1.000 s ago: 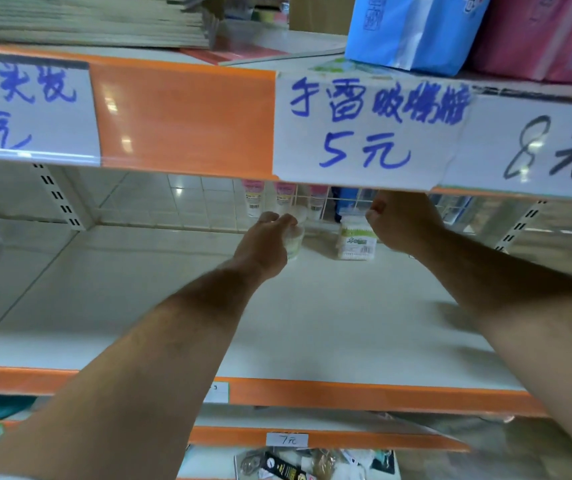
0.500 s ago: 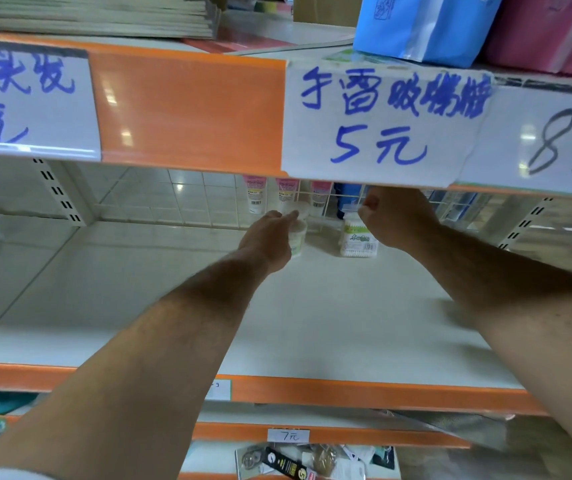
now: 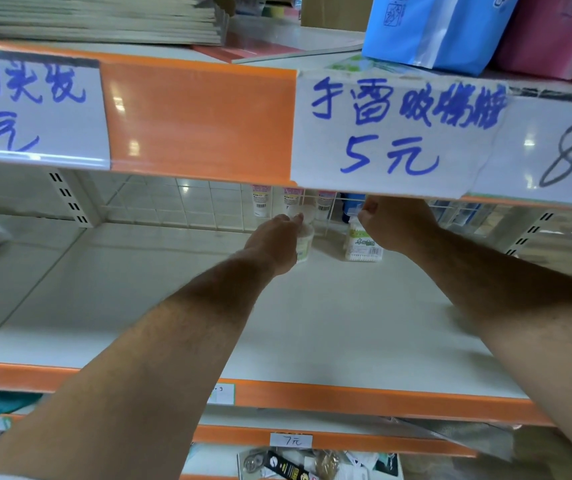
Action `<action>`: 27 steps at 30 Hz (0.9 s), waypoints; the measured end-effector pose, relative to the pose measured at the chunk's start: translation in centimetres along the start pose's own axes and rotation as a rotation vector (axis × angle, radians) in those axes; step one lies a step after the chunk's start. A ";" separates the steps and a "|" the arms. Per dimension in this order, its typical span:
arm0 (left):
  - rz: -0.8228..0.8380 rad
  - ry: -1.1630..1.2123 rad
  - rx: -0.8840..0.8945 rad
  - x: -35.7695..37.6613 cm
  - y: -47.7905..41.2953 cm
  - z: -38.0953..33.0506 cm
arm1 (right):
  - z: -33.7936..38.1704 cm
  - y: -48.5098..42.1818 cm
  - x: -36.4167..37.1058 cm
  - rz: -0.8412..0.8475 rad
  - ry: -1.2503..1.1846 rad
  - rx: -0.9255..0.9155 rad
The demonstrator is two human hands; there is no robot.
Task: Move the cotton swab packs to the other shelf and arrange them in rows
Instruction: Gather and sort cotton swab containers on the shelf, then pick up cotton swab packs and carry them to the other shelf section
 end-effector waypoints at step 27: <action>0.211 -0.121 0.123 -9.0 9.5 2.2 | 8.4 10.3 -2.2 0.381 0.089 0.076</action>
Point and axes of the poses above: each hand's wrist, its own y-axis away from the middle knuckle, its own x-axis out of the palm, z = x × y, the point moved 1 cm from there along -y, towards the middle knuckle, and after that the axes turned 15 degrees about -y, right-handed, at the moved point
